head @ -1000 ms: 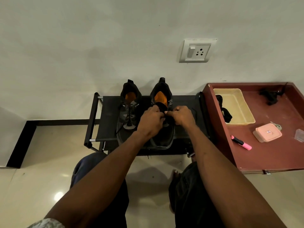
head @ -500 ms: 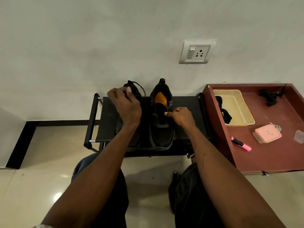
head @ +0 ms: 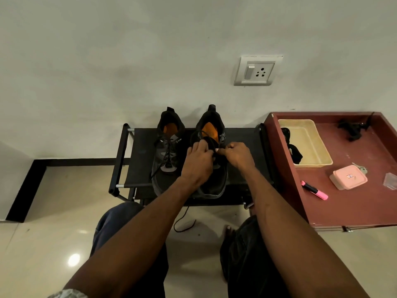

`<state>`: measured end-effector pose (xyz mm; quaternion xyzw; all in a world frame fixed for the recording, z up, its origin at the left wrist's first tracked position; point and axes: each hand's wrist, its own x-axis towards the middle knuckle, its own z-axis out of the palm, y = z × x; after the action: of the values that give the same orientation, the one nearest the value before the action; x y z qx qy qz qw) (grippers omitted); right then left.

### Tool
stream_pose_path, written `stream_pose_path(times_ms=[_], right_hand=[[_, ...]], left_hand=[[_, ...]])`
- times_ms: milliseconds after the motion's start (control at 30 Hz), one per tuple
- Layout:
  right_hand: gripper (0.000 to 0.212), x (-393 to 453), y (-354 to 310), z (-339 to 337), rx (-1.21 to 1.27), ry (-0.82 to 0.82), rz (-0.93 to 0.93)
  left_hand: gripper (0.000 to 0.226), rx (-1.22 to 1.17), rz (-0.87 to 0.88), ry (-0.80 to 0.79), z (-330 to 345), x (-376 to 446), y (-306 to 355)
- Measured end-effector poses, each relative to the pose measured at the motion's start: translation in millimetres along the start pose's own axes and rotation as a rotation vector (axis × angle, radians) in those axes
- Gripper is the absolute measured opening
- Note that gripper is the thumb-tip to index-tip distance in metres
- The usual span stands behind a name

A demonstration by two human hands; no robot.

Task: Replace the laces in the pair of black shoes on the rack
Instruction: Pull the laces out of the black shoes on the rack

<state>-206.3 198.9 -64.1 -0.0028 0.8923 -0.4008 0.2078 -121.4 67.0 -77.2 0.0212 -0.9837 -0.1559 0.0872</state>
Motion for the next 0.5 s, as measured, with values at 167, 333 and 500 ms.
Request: stream_pose_path(times_ms=[167,333,500], right_hand=[[0.045,-1,-3,1,-0.022,0.009,0.009],[0.043,-2,-2,0,0.009,0.019,0.029],[0.045,-6,-7,3,0.035,0.016,0.018]], left_hand=[[0.028,0.041,0.016,-0.109,6,0,-3],[0.016,-0.473,-0.211,0.118,-5,2,-3],[0.016,-0.561,-0.333,0.358,-7,-3,2]])
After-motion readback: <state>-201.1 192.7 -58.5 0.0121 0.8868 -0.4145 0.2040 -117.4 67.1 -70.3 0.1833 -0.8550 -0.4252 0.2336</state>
